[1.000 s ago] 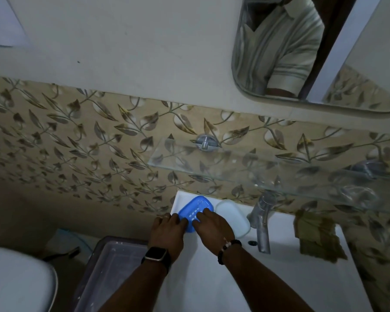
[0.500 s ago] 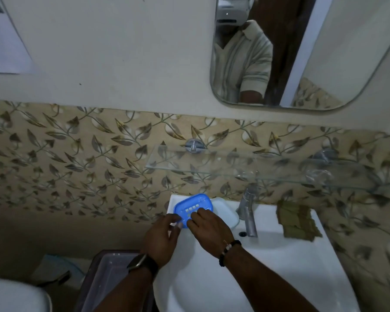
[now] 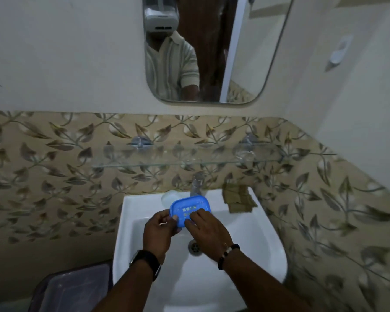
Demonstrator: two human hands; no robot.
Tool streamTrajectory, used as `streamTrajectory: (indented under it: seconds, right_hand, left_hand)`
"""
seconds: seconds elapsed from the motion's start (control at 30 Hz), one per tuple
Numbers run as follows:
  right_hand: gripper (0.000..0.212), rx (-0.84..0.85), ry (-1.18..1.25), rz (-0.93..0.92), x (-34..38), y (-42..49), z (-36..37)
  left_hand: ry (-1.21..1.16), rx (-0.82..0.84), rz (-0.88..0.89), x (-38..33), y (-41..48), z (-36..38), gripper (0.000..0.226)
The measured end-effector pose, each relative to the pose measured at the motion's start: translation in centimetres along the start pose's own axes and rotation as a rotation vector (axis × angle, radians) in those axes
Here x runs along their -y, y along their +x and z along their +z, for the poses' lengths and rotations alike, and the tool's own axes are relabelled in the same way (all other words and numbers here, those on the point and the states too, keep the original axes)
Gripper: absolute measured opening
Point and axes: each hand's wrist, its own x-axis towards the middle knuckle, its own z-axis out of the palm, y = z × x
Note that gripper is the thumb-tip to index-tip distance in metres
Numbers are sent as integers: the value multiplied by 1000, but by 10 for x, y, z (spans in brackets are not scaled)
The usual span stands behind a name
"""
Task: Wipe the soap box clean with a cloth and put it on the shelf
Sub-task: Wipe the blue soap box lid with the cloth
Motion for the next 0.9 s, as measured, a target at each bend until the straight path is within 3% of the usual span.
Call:
streamTrajectory:
  seconds: [0.17, 0.27, 0.47, 0.57, 0.73, 0.8, 0.9]
  right_hand:
    - [28, -114, 16, 222, -50, -7, -2]
    - [32, -86, -27, 423, -94, -3, -2]
    - [29, 101, -102, 624, -153, -6, 13]
    - [23, 299, -61, 736, -173, -13, 39]
    - [54, 637, -5, 816, -195, -18, 81]
    - [52, 639, -38, 821, -190, -17, 92]
    - [31, 571, -108, 775, -178, -19, 98]
  left_hand:
    - [-103, -20, -6, 1, -3, 17, 11]
    - [-113, -22, 15, 5, -2, 24, 12]
    - [-125, -39, 23, 16, -10, 33, 15]
    - [-130, -62, 27, 22, -14, 31, 16]
    - [-98, -90, 29, 22, -15, 26, 22]
    - [-86, -92, 31, 19, -15, 25, 24]
    - [-70, -99, 31, 20, -13, 25, 22]
